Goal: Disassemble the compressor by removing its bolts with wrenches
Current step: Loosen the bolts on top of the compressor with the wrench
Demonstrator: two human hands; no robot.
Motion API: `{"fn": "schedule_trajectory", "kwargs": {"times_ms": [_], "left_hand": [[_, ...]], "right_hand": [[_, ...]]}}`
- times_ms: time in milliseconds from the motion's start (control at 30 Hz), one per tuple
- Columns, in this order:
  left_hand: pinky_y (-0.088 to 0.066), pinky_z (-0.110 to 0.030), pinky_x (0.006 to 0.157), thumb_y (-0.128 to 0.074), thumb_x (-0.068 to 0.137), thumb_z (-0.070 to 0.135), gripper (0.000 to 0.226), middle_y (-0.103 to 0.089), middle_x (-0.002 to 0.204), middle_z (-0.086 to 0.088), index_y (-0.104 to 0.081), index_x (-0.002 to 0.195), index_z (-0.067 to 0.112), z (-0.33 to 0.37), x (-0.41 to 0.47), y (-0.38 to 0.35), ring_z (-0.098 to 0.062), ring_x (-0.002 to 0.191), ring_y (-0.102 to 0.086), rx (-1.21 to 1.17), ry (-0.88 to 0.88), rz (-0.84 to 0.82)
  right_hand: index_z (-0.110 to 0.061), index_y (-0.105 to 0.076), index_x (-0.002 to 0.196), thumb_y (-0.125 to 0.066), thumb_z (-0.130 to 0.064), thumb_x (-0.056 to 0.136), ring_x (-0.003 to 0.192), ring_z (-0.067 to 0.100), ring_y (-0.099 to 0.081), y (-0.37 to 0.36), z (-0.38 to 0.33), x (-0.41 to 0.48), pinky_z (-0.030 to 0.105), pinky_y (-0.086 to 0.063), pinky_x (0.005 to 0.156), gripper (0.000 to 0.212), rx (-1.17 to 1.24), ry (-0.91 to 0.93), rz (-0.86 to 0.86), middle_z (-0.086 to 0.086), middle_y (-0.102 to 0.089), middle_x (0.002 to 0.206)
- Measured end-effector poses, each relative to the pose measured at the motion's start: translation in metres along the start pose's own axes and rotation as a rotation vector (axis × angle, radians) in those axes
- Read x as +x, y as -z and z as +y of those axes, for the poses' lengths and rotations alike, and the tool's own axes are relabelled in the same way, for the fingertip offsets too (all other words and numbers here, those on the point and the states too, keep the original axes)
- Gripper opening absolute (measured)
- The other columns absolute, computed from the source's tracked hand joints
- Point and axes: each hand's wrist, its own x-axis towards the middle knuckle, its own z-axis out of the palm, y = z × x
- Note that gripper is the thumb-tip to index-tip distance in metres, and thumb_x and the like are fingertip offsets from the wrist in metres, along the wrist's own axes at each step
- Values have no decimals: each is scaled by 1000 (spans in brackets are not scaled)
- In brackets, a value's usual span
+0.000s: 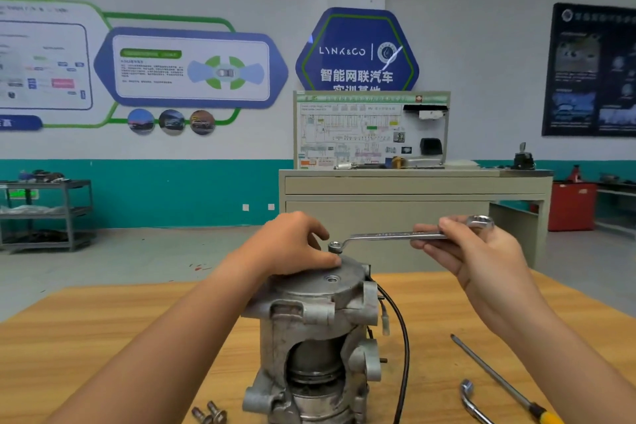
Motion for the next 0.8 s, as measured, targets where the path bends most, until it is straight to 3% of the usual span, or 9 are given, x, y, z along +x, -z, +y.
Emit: {"fn": "schedule_trajectory", "kwargs": {"times_ms": [167,300,400,500,600,667,733,800], "left_hand": [[-51,-27,81,-70,80,41,40,-69,105,0,-69,110,15,7,8,-5,-13,87,-60,-22,-20,-7],[-52,-33,75,-70,82,33,24,-70,91,-7,-72,96,13,8,11,-5,-18,81,-62,-234,-23,74],[-49,-23,67,-69,83,27,16,-70,84,-6,-71,88,11,12,14,2,-10,68,-58,-251,-54,144],[-50,-19,65,-68,84,23,9,-68,80,1,-69,88,15,8,8,19,-6,68,-57,-228,-63,206],[-44,-6,54,-70,82,20,12,-64,77,9,-62,79,29,-20,-19,51,0,68,-58,-270,-41,432],[-41,-2,56,-72,79,17,18,-62,73,15,-60,77,31,-50,-48,59,8,66,-58,-217,-26,569],[-42,-4,58,-72,78,16,13,-60,74,19,-64,83,25,-84,-80,41,9,66,-57,-90,53,536],[-39,-6,57,-69,82,20,10,-62,80,16,-66,92,22,-118,-113,-2,7,68,-53,5,211,347]], "right_hand": [[-3,-53,89,-44,-2,94,64,23,-70,-4,4,9,21,-56,55,11,36,-50,54,13,-70,73],[0,-52,91,-42,1,94,60,25,-69,-4,1,20,21,-55,51,10,138,-88,80,14,-69,68],[1,-51,87,-41,0,95,59,23,-69,-5,-7,27,18,-52,48,13,249,-103,81,11,-69,61],[-1,-49,80,-39,1,95,55,21,-68,-4,-21,32,16,-51,47,18,359,-87,85,10,-67,57],[-4,-50,79,-39,-1,95,59,19,-69,4,-31,33,14,-51,51,19,354,-53,90,7,-69,59],[-6,-50,81,-39,-3,95,62,16,-70,12,-29,31,13,-51,54,18,326,-65,89,4,-70,62],[-8,-49,81,-37,-5,96,62,14,-70,18,-21,31,12,-50,56,20,303,-89,89,2,-69,60],[-9,-48,79,-35,-5,96,60,13,-69,20,-10,30,11,-50,56,22,276,-126,86,0,-69,58]]}}
